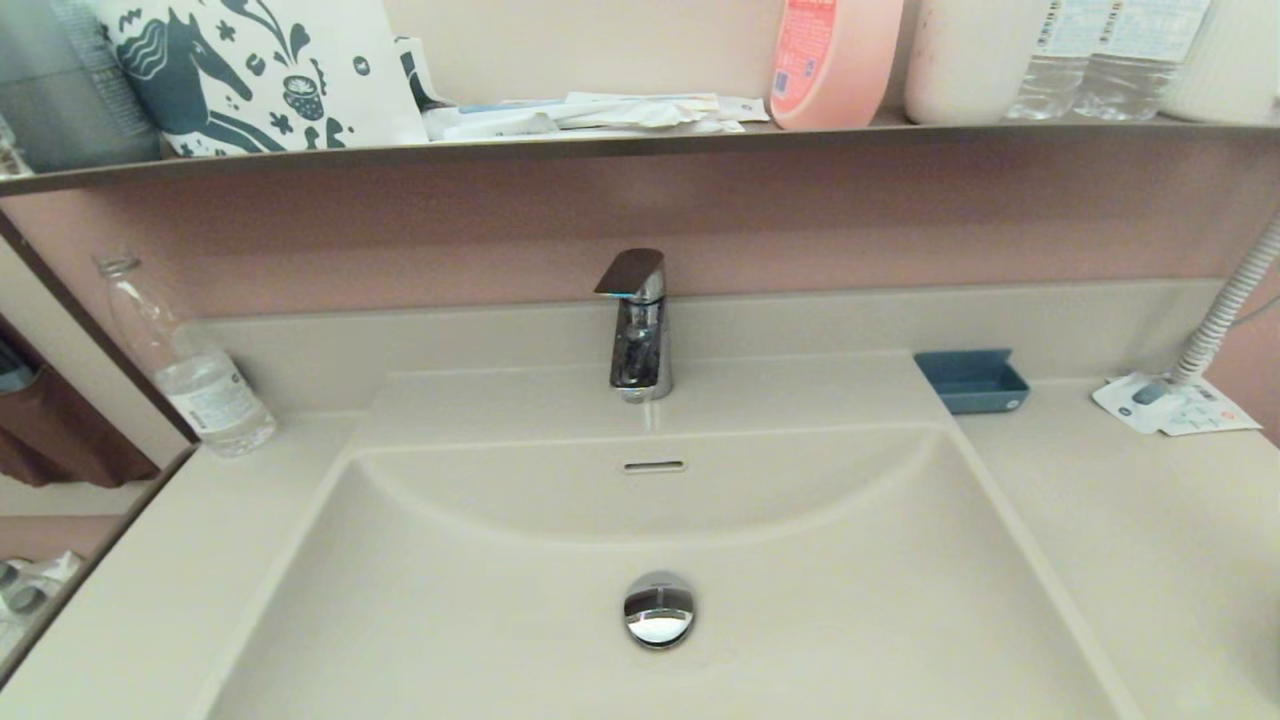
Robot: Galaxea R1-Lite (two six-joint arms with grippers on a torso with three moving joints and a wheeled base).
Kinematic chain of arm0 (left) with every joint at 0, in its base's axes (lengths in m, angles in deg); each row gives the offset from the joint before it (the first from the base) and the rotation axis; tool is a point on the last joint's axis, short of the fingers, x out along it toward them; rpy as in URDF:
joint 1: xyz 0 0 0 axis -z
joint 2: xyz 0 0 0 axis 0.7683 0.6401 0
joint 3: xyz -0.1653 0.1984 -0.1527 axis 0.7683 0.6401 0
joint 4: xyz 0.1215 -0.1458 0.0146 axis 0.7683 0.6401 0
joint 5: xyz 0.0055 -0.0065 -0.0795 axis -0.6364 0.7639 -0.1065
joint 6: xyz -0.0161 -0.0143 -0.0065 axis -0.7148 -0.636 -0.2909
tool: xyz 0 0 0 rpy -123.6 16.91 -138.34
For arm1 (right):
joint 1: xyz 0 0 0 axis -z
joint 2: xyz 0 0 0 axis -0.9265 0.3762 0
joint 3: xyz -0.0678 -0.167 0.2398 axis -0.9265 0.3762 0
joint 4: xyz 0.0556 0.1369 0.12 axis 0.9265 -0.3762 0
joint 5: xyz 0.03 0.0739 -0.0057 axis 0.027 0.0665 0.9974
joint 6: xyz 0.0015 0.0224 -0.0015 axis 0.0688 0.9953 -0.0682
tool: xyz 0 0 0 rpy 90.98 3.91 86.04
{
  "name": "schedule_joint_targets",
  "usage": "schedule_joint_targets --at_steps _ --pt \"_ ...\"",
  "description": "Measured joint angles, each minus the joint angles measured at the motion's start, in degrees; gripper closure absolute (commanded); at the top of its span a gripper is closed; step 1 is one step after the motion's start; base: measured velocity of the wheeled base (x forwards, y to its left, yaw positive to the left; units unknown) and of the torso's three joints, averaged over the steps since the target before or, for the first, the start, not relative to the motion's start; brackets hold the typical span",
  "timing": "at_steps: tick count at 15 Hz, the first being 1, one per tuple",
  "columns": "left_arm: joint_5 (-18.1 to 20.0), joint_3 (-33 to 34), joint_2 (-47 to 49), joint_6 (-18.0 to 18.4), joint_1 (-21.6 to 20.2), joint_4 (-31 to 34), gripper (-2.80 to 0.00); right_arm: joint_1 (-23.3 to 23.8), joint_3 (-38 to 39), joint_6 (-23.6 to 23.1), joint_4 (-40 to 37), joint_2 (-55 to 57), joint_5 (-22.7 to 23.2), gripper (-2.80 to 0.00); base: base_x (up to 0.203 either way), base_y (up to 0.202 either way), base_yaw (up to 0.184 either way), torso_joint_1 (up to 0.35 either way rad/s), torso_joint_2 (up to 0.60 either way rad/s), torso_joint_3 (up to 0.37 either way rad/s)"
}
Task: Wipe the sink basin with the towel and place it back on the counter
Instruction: Wipe the sink
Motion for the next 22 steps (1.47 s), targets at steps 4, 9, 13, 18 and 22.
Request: schedule_joint_targets --at_steps 4,9,13,18,22 --pt "0.0 0.0 0.0 0.0 0.0 0.0 0.00 -0.5 -0.9 0.1 0.0 0.6 0.1 -2.80 0.000 0.000 0.000 0.000 0.00 0.000" --pt "0.0 0.0 0.0 0.0 0.0 0.0 0.00 -5.8 -6.4 4.1 -4.9 -1.3 0.1 -2.80 0.000 0.000 0.000 0.000 0.00 0.000" --pt "0.0 0.0 0.0 0.0 0.0 0.0 0.00 -11.3 -6.7 7.3 -9.4 -4.3 0.0 0.00 0.000 0.000 0.000 0.000 0.00 0.000" --pt "0.0 0.0 0.0 0.0 0.0 0.0 0.00 -17.4 -6.5 7.7 -9.4 -6.4 11.5 0.00 0.000 0.000 0.000 0.000 0.00 0.000" --pt "0.0 0.0 0.0 0.0 0.0 0.0 0.00 -29.6 -5.0 13.7 -9.6 -10.6 15.9 0.00 0.000 0.000 0.000 0.000 0.00 0.000"
